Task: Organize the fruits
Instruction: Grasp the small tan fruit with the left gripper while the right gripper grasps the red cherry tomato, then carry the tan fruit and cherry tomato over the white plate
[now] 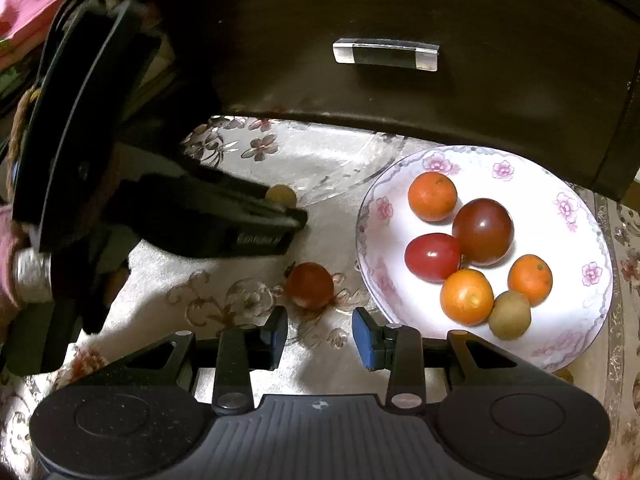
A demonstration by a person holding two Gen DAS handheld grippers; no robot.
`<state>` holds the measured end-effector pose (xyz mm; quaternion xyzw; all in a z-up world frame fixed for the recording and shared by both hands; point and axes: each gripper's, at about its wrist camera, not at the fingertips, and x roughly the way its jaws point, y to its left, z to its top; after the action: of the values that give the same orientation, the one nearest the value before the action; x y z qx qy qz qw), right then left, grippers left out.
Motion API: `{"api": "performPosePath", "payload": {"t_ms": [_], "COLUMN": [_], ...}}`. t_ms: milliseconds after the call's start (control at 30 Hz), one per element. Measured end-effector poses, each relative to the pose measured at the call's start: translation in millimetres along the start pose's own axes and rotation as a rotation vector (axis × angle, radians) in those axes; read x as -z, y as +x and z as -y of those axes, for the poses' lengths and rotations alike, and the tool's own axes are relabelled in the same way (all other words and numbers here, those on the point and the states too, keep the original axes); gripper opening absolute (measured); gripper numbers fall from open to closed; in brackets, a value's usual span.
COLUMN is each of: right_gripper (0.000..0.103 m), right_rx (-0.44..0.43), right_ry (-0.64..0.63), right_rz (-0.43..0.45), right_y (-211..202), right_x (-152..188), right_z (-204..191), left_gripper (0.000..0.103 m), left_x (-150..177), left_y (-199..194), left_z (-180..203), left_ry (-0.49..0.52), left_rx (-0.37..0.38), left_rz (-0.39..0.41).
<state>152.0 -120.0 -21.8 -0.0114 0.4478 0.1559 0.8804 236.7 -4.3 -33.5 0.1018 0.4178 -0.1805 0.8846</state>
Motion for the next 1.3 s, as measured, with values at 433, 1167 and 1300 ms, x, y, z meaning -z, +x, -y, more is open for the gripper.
{"api": "performPosePath", "payload": {"t_ms": [433,1167,1300], "right_gripper": [0.03,0.022,0.022], "right_rx": [0.013,0.095,0.091], "right_ry": [0.008,-0.027,-0.001], "right_rz": [0.007,-0.069,-0.054], "right_y": [13.8,-68.5,-92.4], "right_x": [-7.5,35.1,50.0], "right_z": [-5.9,17.5,19.7], "left_gripper": [0.031,0.031,0.031], "left_x": [-0.5,48.7,65.1], "left_y": [1.7,-96.7,-116.9], "left_z": [-0.5,40.6,67.3], "left_ry": [-0.008,0.006,0.01], "left_rx": [0.002,0.01,0.026], "left_rz": [0.008,-0.056,-0.067]}}
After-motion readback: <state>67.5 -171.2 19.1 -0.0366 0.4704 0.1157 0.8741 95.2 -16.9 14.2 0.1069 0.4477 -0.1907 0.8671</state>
